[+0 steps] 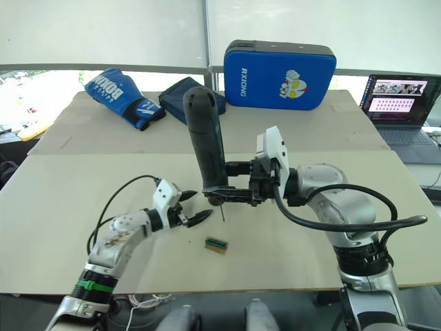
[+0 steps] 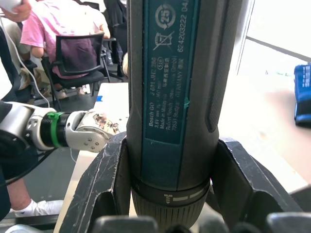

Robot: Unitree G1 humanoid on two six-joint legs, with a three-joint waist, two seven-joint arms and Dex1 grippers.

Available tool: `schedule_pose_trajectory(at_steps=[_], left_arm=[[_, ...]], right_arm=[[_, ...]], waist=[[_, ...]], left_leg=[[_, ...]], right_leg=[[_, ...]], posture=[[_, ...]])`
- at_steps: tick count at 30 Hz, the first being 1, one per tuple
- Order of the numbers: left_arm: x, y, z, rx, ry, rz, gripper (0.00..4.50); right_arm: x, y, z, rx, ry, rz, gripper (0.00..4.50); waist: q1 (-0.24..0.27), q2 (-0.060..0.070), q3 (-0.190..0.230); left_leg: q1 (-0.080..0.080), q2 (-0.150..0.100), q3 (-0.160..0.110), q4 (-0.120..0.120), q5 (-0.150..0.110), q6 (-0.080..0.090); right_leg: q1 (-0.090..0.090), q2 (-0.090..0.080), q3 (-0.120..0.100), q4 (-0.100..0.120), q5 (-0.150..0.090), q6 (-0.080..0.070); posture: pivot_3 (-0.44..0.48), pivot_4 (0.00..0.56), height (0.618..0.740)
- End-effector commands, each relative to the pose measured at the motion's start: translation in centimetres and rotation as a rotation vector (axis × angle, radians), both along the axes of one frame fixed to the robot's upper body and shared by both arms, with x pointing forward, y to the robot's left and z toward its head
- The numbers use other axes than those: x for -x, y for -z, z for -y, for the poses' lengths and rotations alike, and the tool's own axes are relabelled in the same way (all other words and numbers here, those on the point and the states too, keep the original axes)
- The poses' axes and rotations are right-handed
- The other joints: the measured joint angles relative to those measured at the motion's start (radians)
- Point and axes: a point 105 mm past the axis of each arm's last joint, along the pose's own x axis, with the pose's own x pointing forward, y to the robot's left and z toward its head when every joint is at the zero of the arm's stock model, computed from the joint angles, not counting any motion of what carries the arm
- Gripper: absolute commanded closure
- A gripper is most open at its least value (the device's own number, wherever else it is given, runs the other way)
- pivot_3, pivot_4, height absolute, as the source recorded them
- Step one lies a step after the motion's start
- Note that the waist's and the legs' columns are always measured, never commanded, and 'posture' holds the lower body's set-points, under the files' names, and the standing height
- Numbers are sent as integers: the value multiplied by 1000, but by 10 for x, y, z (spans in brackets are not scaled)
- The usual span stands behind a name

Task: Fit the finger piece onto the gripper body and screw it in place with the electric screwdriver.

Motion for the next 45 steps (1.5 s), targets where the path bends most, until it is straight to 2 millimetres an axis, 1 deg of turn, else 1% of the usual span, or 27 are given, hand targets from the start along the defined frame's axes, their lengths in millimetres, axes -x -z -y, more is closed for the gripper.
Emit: schedule_pose_trajectory(at_steps=[1, 5, 7, 8, 10, 11, 12, 15, 16, 18, 20, 24, 25, 28, 30, 34, 38, 41, 45], left_arm=[[-6, -8, 15, 7, -6, 40, 0], [-22, 1, 23, 8, -35, 37, 0], [-27, 3, 27, 7, -13, 43, 542], [-24, 3, 32, 14, 56, 30, 867], [-20, 0, 36, 23, 161, 20, 1842], [-19, -1, 36, 24, 193, 21, 2204], [-19, -3, 37, 22, 229, 26, 2192], [-12, -12, 44, -54, 482, 79, 2192], [-14, -14, 44, -73, 523, 82, 2192], [-25, -18, 44, -118, 544, 102, 2192], [-33, -16, 42, -170, 554, 80, 2192], [-42, -1, 36, -259, 523, 0, 2192], [-43, 1, 34, -261, 510, -4, 1168], [-43, 4, 27, -222, 480, -9, 14], [-40, 6, 26, -169, 459, -12, 0], [-21, 12, 33, -114, 459, 17, 0], [-19, 11, 34, -33, 284, -5, 0], [-14, 13, 33, -45, 258, 1, 0], [-13, 12, 36, -47, 244, 17, 0]], right_arm=[[4, -14, 3, -36, 12, 88, 2572], [2, -13, 3, -38, 21, 88, 2572], [3, -12, 4, -37, 26, 88, 2572], [5, -13, 6, -32, 25, 90, 2572], [8, -14, 8, -24, 21, 93, 2572], [8, -14, 9, -22, 21, 93, 2572], [8, -15, 9, -21, 20, 93, 2572], [14, -16, 10, -8, -11, 87, 2572], [15, -17, 10, -4, -21, 85, 2572], [18, -17, 9, 2, -32, 79, 2572], [20, -18, 9, 7, -39, 76, 2572], [22, -18, 9, 10, -40, 73, 2572], [23, -18, 8, 9, -39, 74, 2572], [24, -18, 6, 3, -35, 75, 2572], [25, -18, 6, 0, -32, 73, 2572], [26, -14, 6, -3, -28, 68, 2572], [27, -13, 3, 0, -38, 70, 2572], [26, -14, 4, 5, -44, 76, 2572], [26, -14, 3, 6, -50, 77, 2572]], waist=[[1, 0, 0], [2, 0, 0], [3, 0, 0], [3, 0, 0], [2, 0, 0], [2, 0, 0], [2, 0, 0], [3, -1, 0], [5, -1, 1], [6, -1, 1], [4, -3, 2], [0, -3, 2], [-1, -3, 2], [-3, -3, 2], [-4, -3, 2], [-2, -2, 1], [2, -2, 1], [3, -2, 1], [3, -2, 1]], left_leg=[[0, 0, 0, 0, 0, 0], [0, 0, 3, 0, 0, 0], [0, 0, 4, 0, 0, 0], [0, 0, 4, 0, 0, 0], [0, 0, 5, 0, 0, 0], [0, 0, 5, 0, 0, 0], [0, 0, 5, 0, 0, 0], [0, -1, 5, 0, 0, 0], [-1, -1, 5, 0, 0, 0], [-2, -1, 5, 1, 0, 0], [-3, -1, 5, 2, 0, 0], [-3, -1, 5, 1, 0, 0], [-3, -1, 5, 2, 0, 0], [-3, 0, 4, 2, 0, 0], [-2, 0, 4, 2, 0, 0], [-2, 0, 3, 1, 0, 0], [-2, 0, 3, 1, 0, 0], [-1, 0, 3, 2, 0, 0], [0, 0, 3, 1, 0, 0]], right_leg=[[0, 0, 0, 0, 0, 0], [0, 0, 0, 0, 0, 0], [0, 0, 0, 0, 0, 0], [0, 0, 0, 0, 0, 0], [0, 0, 0, 0, 0, 0], [0, 0, 0, 0, 0, 0], [0, 0, 0, 0, 0, 0], [0, 0, 0, -1, 0, 0], [0, 0, -1, -1, 0, 0], [0, 0, -1, -2, 0, 0], [0, 0, -2, -2, 0, 0], [0, 0, -2, -2, 0, 1], [0, 0, -2, -2, 0, 1], [0, 1, -1, -2, 0, 1], [0, 1, -1, -1, 0, 1], [0, 1, -1, -1, 0, 1], [1, 0, 0, 0, 0, 1], [1, 0, 0, 0, 0, 1], [1, 1, 0, 0, 0, 1]], posture=[[0, 150, 740], [0, 150, 740], [0, 150, 740], [0, 150, 740], [0, 150, 740], [0, 150, 740], [0, 150, 740], [0, 150, 740], [0, 150, 740], [0, 150, 740], [0, 150, 740], [0, 150, 740], [0, 150, 740], [0, 150, 740], [0, 150, 740], [0, 150, 740], [0, 150, 740], [0, 150, 740], [0, 150, 740]])
